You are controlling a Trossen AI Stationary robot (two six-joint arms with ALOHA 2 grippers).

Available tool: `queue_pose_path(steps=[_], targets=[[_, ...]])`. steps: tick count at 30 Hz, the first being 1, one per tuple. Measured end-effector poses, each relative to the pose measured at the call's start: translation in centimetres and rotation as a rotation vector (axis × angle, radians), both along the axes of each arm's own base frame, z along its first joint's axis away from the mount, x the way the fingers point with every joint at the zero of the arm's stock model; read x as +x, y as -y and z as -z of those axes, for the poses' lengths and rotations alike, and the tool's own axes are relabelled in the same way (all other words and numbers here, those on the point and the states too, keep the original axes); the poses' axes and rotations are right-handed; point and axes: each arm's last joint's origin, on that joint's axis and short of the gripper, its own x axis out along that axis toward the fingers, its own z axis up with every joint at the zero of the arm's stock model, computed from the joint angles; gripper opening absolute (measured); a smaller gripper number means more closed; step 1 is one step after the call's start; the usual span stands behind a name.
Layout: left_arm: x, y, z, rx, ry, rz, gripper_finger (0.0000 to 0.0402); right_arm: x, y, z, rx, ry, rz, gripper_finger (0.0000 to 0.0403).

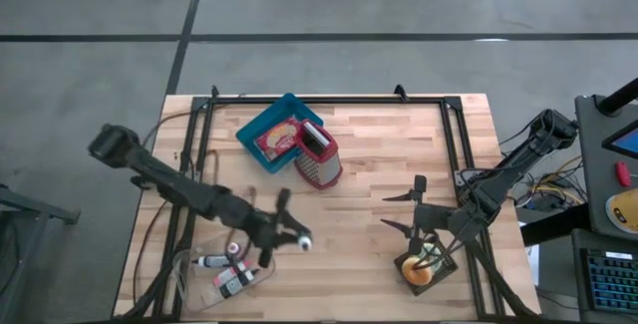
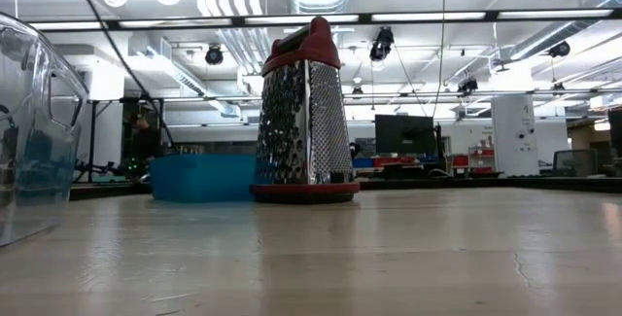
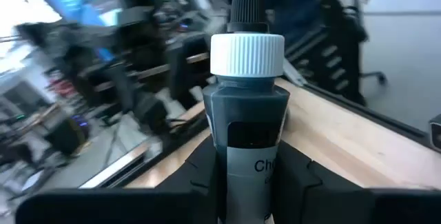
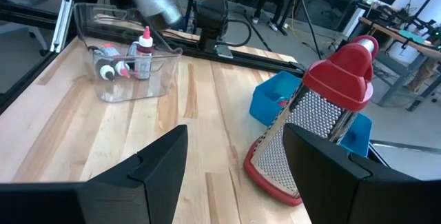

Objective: Pick & Place Food Item
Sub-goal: Put the black food coloring into the transparent bin

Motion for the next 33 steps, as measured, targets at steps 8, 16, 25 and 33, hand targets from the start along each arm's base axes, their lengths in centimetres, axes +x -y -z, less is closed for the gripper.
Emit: queue_pose_path(steps=[8,16,25,33], targets=[[-5.7,-2.7,0.6,-0.120,0.155,-0.228,0.0080,0.0,0.0,0.0,0.009,0.002,0.003,0.0233],[-8.5,-3.4,0.3,-0.141,0.169,-0.279,0.0080,0.0,0.0,0.0,0.018,0.004,0.005,0.0233],[-9.6,-3.3,1.0,-0.157,0.059,-0.252,0.0080,0.0,-0.1,0.0,0.039,0.000,-0.014,0.0233],[-10.3,-2.5,1.7,-0.158,-0.013,-0.235,0.0080,0.0,-0.1,0.0,0.039,0.000,-0.015,0.0233]])
